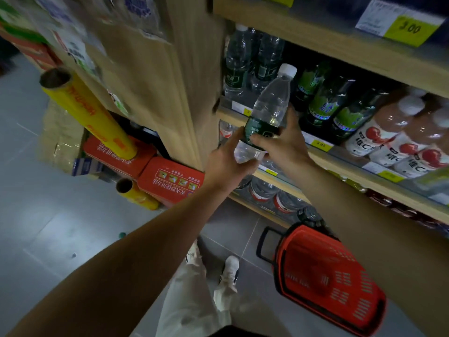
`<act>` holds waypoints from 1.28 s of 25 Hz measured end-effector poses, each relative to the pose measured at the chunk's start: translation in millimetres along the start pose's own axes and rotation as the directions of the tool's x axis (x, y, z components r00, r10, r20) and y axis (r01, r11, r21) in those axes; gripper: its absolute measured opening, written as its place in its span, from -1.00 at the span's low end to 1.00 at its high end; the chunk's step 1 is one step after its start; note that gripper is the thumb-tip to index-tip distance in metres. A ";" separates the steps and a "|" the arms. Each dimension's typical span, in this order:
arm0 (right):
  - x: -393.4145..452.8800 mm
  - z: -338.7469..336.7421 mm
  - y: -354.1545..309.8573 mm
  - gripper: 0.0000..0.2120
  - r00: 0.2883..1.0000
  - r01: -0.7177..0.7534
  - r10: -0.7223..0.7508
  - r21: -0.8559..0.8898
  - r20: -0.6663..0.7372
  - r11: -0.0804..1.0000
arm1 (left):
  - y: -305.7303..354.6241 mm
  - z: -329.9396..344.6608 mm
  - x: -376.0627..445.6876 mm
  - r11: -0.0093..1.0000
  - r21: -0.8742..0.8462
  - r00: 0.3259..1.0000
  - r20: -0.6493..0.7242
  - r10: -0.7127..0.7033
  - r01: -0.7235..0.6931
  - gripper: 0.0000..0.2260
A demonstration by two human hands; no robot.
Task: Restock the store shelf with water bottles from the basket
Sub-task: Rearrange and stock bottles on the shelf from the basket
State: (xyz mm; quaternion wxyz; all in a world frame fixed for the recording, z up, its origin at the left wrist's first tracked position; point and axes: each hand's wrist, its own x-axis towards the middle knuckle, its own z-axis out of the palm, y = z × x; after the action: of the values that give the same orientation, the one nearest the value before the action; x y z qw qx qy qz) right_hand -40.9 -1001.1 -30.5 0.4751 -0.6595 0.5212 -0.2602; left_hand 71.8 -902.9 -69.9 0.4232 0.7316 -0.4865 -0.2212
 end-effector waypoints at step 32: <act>185.3 61.2 32.0 -0.15 0.915 0.220 -0.262 -0.162 -0.308 0.962 | -68.4 1.5 147.2 0.964 0.255 0.995 -0.038 0.089 -0.076 -0.23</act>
State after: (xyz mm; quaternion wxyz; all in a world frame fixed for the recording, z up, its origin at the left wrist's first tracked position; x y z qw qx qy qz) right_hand 55.9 -1152.7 -112.7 0.3046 -0.6949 0.5223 -0.3893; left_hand 169.7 -1024.4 -114.8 0.3469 0.7641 -0.5302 -0.1215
